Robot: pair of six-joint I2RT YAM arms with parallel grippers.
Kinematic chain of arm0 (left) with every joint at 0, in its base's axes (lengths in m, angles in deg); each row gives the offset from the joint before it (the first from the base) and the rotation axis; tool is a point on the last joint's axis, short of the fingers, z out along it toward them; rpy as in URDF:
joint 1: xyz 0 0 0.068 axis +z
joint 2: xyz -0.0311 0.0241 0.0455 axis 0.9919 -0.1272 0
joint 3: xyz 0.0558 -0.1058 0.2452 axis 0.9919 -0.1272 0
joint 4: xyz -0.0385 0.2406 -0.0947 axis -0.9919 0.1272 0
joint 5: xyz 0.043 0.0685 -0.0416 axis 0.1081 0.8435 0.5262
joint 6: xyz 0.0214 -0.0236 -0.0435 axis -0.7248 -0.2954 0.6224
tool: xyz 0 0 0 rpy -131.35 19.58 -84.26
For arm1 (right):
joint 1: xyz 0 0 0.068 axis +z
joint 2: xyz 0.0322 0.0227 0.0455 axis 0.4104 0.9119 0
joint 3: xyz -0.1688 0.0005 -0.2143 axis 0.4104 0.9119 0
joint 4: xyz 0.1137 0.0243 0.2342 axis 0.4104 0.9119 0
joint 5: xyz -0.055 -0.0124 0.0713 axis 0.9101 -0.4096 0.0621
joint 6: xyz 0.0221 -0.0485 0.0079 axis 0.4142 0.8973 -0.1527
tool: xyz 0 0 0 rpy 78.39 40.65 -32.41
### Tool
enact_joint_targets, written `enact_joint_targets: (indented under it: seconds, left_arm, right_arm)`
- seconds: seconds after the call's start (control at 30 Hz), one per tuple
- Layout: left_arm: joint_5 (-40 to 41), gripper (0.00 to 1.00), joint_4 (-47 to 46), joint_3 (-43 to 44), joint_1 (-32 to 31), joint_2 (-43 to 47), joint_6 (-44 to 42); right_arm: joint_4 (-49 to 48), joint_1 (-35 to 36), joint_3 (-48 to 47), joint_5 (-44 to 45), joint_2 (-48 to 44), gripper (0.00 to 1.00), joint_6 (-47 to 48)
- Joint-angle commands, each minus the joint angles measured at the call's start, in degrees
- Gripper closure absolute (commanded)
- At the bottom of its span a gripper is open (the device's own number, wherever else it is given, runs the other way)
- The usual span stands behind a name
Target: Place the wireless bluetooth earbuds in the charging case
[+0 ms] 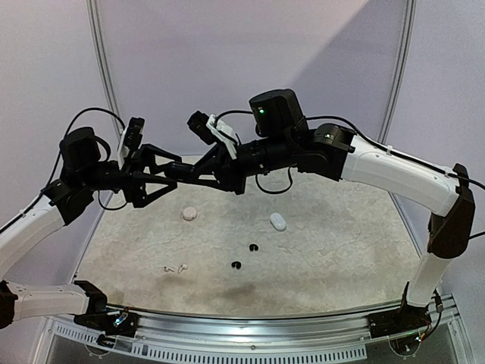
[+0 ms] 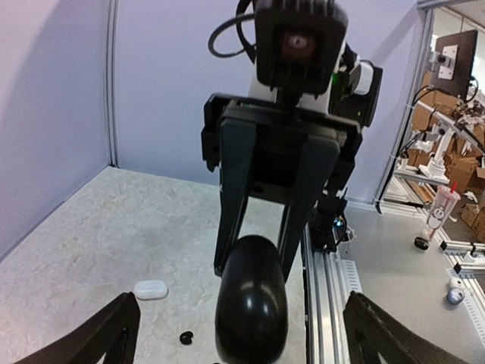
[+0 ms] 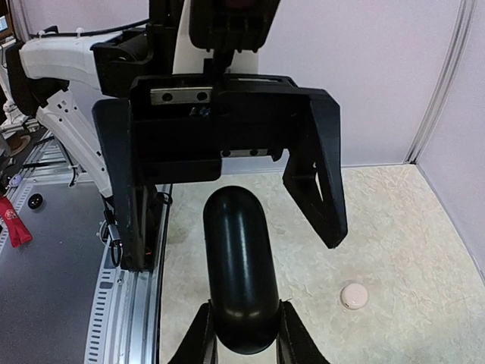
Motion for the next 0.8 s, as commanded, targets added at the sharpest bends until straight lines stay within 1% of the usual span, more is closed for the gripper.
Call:
enact_joint_targets:
  seconds: [0.0, 0.1, 0.2, 0.37, 0.5, 0.57, 0.63, 0.7, 0.77]
  left_arm:
    - [-0.2, 0.01, 12.7, -0.4, -0.5, 1.1, -8.6]
    - [2.5, 0.01, 14.9, -1.1, -0.4, 3.1, -14.4]
    - [5.4, 0.01, 14.2, -1.1, -0.4, 3.5, -15.0]
    - [4.6, 0.01, 15.1, -2.2, -0.7, 3.8, -17.2]
    - [7.1, 0.03, 14.0, -1.2, -2.7, 4.2, -13.8]
    - [9.2, 0.06, 13.1, -0.9, -3.7, 3.7, -13.9]
    - [9.0, 0.06, 10.7, -0.9, -4.3, 2.6, -13.3]
    - [9.3, 0.09, 7.8, -1.5, -5.1, 2.2, -12.3]
    - [10.0, 0.15, 5.3, -2.6, -5.8, 3.1, -11.8]
  right_arm:
    - [2.7, -1.5, 0.6, 0.4, -3.0, 1.0, 2.0]
    - [4.6, -2.7, -0.3, -1.2, -3.4, 1.0, 1.5]
    - [7.9, -2.8, -0.2, -1.9, -4.0, 1.0, 3.9]
    - [11.5, -3.2, 0.4, -3.7, -5.7, 1.0, 9.5]
    - [12.7, -3.7, -1.8, -3.8, -6.4, 1.0, 10.7]
    - [13.1, -3.8, -2.2, -3.3, -6.3, 1.0, 10.5]
    - [13.2, -3.8, -1.8, -3.1, -6.4, 1.0, 9.2]
    - [12.8, -3.7, -0.7, -3.3, -6.6, 1.0, 7.9]
    - [11.7, -3.3, 0.6, -2.8, -7.1, 1.0, 7.3]
